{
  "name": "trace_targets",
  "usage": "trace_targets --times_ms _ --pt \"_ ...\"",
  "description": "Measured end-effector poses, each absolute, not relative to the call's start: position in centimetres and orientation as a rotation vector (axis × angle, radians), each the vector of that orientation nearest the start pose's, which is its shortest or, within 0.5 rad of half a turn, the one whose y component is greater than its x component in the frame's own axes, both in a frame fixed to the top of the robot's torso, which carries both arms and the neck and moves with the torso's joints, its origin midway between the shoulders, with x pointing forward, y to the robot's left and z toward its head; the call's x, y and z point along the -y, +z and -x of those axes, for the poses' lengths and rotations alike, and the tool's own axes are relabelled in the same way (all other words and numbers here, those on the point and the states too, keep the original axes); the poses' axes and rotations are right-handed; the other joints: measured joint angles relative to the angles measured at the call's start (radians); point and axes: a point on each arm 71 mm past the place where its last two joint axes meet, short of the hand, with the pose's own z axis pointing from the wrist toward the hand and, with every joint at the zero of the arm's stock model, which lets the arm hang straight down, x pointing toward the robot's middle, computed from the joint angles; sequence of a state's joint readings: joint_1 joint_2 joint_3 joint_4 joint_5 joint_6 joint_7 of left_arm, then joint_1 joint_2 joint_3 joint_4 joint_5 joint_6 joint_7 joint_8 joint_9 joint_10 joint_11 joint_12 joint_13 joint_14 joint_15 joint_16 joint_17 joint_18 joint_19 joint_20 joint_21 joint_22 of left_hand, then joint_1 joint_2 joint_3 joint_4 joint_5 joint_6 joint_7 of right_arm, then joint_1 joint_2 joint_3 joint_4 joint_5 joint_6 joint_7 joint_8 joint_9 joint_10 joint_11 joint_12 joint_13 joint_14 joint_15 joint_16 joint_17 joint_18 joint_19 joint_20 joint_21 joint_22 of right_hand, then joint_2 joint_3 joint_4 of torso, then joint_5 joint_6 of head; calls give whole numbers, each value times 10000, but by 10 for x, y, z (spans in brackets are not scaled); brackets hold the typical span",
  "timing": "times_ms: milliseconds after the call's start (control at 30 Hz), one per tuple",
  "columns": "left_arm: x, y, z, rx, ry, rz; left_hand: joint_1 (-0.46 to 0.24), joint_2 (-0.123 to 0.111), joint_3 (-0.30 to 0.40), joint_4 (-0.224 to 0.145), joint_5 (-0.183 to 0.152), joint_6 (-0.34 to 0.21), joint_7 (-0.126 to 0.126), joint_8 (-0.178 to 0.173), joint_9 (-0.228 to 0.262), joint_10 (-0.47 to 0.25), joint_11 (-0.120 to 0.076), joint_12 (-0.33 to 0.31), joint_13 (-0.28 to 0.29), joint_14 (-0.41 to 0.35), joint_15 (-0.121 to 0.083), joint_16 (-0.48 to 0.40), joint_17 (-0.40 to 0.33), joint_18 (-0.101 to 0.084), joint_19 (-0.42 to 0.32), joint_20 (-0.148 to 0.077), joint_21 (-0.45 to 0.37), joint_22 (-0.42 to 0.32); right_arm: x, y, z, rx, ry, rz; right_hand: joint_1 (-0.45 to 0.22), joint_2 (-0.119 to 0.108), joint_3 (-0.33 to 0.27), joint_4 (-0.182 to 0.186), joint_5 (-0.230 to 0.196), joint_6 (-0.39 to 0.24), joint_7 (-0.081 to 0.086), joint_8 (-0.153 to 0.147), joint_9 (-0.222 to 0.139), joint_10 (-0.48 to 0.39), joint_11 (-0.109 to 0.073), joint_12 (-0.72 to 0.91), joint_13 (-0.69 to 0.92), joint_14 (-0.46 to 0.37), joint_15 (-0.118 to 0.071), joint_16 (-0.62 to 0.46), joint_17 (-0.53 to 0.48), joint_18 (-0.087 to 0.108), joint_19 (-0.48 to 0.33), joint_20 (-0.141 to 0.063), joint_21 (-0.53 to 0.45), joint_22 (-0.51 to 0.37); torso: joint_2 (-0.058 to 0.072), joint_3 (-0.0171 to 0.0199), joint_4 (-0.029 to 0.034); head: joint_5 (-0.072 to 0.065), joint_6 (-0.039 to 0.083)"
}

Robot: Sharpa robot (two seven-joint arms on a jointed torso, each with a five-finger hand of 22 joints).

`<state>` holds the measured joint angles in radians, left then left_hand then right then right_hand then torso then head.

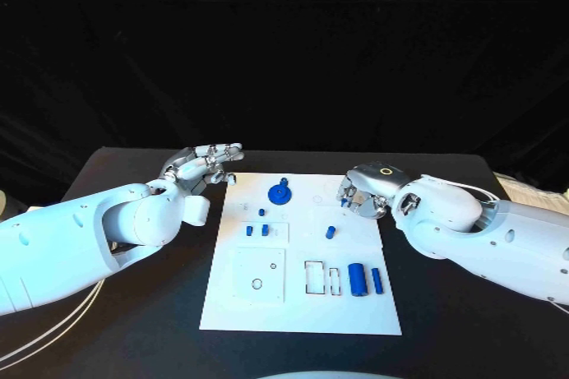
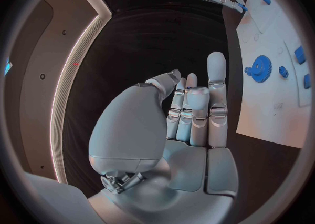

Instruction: Assemble the parts on the task board

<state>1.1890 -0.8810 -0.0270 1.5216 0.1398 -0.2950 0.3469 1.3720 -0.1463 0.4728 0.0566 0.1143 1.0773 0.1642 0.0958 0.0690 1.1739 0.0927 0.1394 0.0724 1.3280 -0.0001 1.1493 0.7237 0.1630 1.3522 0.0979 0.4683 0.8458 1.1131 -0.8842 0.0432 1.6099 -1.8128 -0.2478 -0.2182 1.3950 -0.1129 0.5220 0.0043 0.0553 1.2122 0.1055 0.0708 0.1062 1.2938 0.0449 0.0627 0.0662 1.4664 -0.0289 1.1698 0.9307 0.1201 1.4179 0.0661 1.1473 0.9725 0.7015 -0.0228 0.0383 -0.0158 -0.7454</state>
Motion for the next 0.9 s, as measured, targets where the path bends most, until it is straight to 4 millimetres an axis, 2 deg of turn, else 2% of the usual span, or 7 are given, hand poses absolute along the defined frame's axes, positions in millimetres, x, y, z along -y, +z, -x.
trace_targets --times_ms 167,367,633,900 --pt "-231 -185 -490 -13953 -15319 13255 0 0 0 0 0 0 0 0 0 0 0 0 0 0 0 0 0 -1 0 0 0 0 186 -180 -456 -15835 4877 3976 0 -1 1 -1 -1 1 2 -2 7 0 0 0 -3 0 0 39 26 0 0 0 64 49 0 0 -2 27 -15" --pt "-231 -185 -490 -13959 -15327 13257 0 0 -28 -28 0 0 0 0 0 -1 0 0 0 -37 36 0 -11 -1 0 0 0 1 155 -176 -436 -15618 5989 4233 -1 -2 55 0 -19 38 39 -39 14 1 0 -1 -7 0 0 67 64 1 0 0 66 89 1 1 -2 151 -60" --pt "-227 -185 -489 -14022 -15422 13240 0 0 -28 -28 0 0 0 0 -1 -1 0 0 0 -37 37 0 -11 -1 0 0 0 1 105 -187 -407 -15662 7647 4683 -1 -3 97 -42 -36 37 40 -29 33 2 0 -20 -27 0 0 116 97 3 0 0 107 123 1 -2 22 508 -191" --pt "-223 -185 -487 -14093 -15529 13221 0 0 -27 -28 1 0 0 0 -1 -1 0 0 0 -37 37 0 -19 -1 0 0 0 2 84 -211 -394 -16092 8357 4818 -1 -5 124 -71 13 35 41 -29 32 3 3 -33 -17 0 0 116 96 10 0 1 145 161 10 -14 18 810 -359"
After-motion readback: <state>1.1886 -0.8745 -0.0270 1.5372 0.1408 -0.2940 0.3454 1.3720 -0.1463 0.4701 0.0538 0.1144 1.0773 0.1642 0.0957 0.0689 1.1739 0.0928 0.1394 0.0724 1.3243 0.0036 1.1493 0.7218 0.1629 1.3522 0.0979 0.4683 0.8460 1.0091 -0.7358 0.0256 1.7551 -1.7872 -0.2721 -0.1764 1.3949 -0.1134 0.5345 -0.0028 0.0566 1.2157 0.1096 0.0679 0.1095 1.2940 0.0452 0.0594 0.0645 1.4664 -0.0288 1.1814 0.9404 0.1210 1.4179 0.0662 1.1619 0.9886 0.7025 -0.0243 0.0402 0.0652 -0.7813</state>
